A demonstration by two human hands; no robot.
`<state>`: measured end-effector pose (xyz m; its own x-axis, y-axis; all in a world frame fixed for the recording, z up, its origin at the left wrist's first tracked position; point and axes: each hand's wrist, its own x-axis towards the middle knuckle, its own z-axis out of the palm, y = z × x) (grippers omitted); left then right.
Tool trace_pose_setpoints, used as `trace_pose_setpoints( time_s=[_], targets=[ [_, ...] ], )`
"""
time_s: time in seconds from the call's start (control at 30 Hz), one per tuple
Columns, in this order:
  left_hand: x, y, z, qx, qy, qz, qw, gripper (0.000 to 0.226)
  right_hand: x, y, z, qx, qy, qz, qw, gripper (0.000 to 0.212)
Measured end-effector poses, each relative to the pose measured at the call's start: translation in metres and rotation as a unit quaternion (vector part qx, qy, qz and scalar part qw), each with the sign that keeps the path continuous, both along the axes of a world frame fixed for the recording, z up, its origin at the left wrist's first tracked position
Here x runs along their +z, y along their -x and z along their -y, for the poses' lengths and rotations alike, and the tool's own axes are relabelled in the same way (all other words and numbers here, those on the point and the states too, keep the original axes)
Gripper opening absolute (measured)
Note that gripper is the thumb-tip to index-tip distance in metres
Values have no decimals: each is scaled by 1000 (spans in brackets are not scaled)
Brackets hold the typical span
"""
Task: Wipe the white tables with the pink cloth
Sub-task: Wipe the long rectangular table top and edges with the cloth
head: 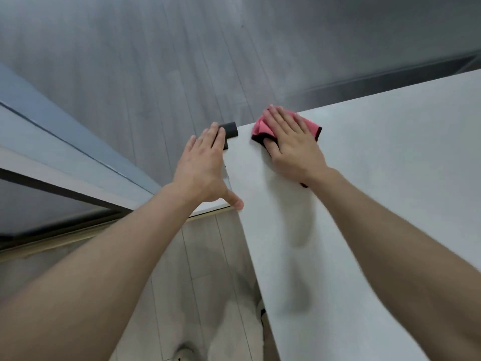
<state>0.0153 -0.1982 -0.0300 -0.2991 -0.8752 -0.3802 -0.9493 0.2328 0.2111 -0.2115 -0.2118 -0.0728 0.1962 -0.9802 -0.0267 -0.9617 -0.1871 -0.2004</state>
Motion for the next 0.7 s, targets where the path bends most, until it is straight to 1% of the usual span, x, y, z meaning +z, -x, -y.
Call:
trace_pose_setpoints(
  time_s=[0.03, 0.07, 0.13, 0.17, 0.2, 0.33, 0.37, 0.5, 0.57, 0.63, 0.7],
  targets=[
    [0, -1, 0, 3, 2, -2, 1000, 189, -2, -12, -1, -43, -4, 15, 999, 64],
    [0, -1, 0, 2, 3, -3, 1000, 189, -3, -21, -14, -34, 2, 20, 999, 64],
    [1, 1, -1, -5, -4, -4, 1000, 189, -9, -27, -64, 47, 17, 10, 999, 65],
    [3, 1, -2, -2, -8, -2, 1000, 189, -13, -21, -89, 74, 14, 7, 997, 66],
    [5, 2, -2, 0, -14, 0, 1000, 189, -13, -16, -95, 83, 7, 2, 997, 67],
    [3, 1, 0, 0, -12, -9, 1000, 189, -3, -37, -22, 26, -40, 48, 998, 74],
    [2, 0, 0, 2, -10, -11, 1000, 189, -4, -41, -15, 27, -35, 50, 998, 74],
    [4, 0, -1, 5, -19, -28, 999, 188, -19, -24, -65, 93, 1, 25, 995, 71],
    [6, 1, -1, 7, -21, -31, 999, 187, -18, -24, -50, 103, -4, 28, 994, 72],
    [5, 2, 0, 7, -20, -35, 999, 187, -12, -33, -23, 90, -13, 44, 995, 73],
    [4, 1, -1, 10, -23, -41, 999, 187, -13, -31, -30, 82, -3, 43, 996, 72]
  ],
)
